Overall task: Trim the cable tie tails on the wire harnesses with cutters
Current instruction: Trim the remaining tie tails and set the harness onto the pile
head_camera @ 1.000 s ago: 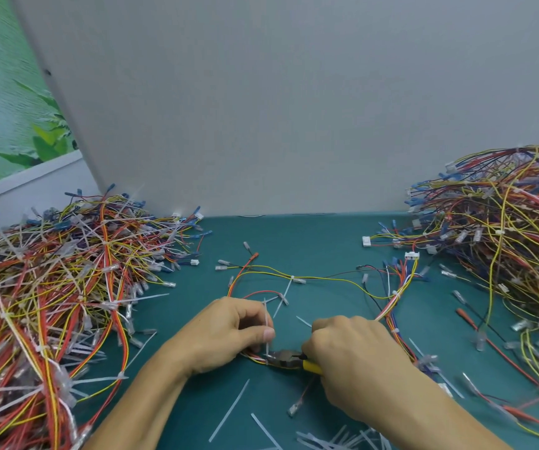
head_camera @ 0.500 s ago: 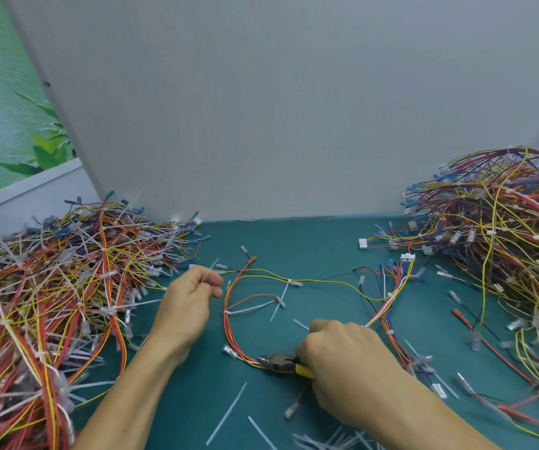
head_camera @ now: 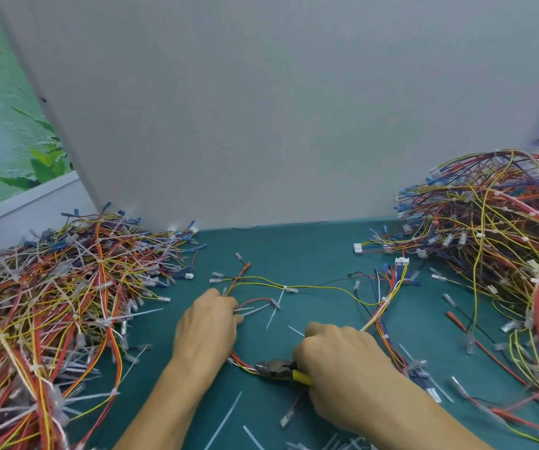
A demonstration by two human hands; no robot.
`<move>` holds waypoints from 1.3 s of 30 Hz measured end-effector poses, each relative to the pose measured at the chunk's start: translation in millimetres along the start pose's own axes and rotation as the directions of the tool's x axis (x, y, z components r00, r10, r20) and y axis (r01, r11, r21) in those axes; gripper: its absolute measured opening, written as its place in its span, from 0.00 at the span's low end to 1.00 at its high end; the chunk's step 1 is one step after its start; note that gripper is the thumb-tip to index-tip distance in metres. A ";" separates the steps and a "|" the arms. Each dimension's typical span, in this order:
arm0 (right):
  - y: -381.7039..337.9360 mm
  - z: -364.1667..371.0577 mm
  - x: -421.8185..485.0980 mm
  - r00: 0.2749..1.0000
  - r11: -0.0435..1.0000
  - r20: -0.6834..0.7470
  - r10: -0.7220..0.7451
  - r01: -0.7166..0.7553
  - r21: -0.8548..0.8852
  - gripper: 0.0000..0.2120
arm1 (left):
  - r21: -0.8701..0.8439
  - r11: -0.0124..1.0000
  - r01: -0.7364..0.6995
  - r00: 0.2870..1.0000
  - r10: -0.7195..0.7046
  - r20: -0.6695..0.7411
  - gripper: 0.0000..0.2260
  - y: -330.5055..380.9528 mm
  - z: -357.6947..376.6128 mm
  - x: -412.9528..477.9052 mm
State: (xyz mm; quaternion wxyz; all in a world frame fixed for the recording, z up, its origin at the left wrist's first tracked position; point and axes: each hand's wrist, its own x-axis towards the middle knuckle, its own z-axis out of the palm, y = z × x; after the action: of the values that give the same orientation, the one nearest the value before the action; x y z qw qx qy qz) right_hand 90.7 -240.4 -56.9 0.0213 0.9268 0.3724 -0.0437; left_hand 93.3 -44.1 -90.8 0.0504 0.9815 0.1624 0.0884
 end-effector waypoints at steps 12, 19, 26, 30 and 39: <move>12.2 0.8 0.6 0.999 1.000 0.039 0.014 -0.013 -0.025 0.09 | -0.437 0.899 0.024 1.000 -0.029 -0.004 0.05 -27.9 1.4 2.7; 24.6 -3.0 -0.3 0.997 0.999 0.072 0.041 -0.039 -0.021 0.06 | -0.733 0.676 0.076 0.989 0.041 0.140 0.03 -45.1 -3.0 5.0; 32.9 -3.2 2.1 0.995 1.000 0.099 0.003 -0.005 0.028 0.04 | -0.741 0.668 0.061 0.969 0.139 0.206 0.06 -47.0 -8.2 6.1; 33.3 -0.9 3.5 0.995 1.000 0.103 0.005 -0.008 0.026 0.04 | -0.755 0.651 0.082 0.971 0.117 0.207 0.11 -47.3 -6.8 8.7; 32.5 1.8 4.0 0.995 0.999 0.099 0.020 -0.022 0.023 0.05 | -0.403 0.911 -0.094 0.991 0.123 0.048 0.12 -35.1 -2.8 4.2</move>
State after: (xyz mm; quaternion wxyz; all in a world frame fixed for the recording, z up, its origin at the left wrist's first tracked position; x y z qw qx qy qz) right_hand 116.0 -261.2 -58.9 0.0289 0.9275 0.3607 -0.0936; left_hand 85.8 -9.4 -91.9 0.2505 0.9605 0.0842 0.0868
